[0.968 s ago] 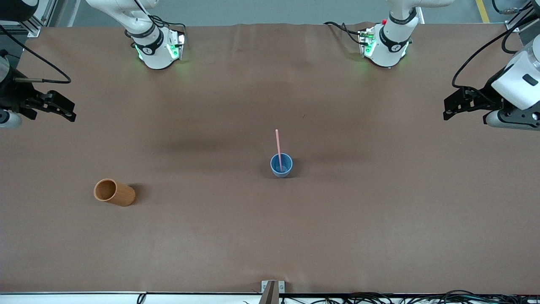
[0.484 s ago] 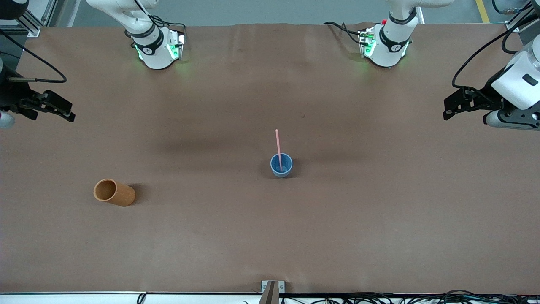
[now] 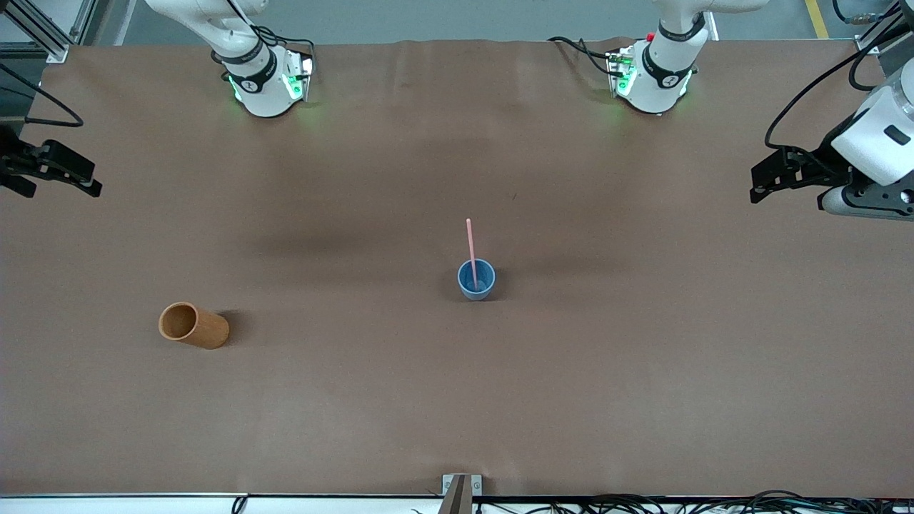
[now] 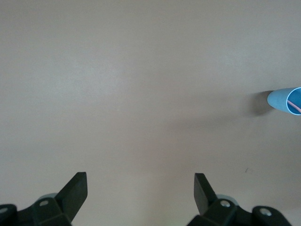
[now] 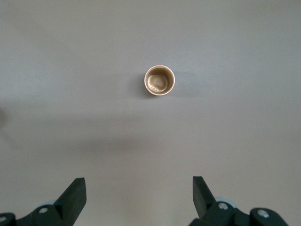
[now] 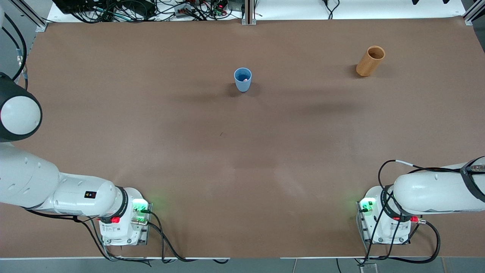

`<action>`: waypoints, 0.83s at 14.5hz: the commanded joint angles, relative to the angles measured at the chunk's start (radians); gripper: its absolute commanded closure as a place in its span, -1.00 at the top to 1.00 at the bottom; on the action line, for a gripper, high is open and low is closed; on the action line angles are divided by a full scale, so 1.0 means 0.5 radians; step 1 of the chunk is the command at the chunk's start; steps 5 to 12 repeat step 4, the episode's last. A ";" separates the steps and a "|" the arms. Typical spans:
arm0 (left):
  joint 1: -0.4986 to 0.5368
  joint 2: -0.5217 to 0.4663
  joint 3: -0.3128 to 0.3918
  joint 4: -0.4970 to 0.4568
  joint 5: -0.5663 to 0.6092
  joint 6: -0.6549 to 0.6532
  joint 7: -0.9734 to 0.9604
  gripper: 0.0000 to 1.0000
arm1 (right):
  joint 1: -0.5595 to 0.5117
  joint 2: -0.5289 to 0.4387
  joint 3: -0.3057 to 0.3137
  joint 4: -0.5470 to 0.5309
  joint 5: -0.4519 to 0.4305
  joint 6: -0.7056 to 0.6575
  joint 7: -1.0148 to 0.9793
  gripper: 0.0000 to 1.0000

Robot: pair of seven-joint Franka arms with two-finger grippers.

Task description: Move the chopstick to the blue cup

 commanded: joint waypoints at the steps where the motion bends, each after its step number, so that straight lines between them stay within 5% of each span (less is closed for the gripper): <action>1: 0.009 0.013 -0.015 0.034 0.005 -0.010 -0.020 1.00 | 0.010 -0.035 -0.008 -0.008 0.050 -0.037 -0.018 1.00; 12: 0.009 0.013 -0.015 0.034 0.005 -0.010 -0.020 1.00 | 0.007 -0.035 -0.008 -0.008 0.053 -0.087 -0.008 1.00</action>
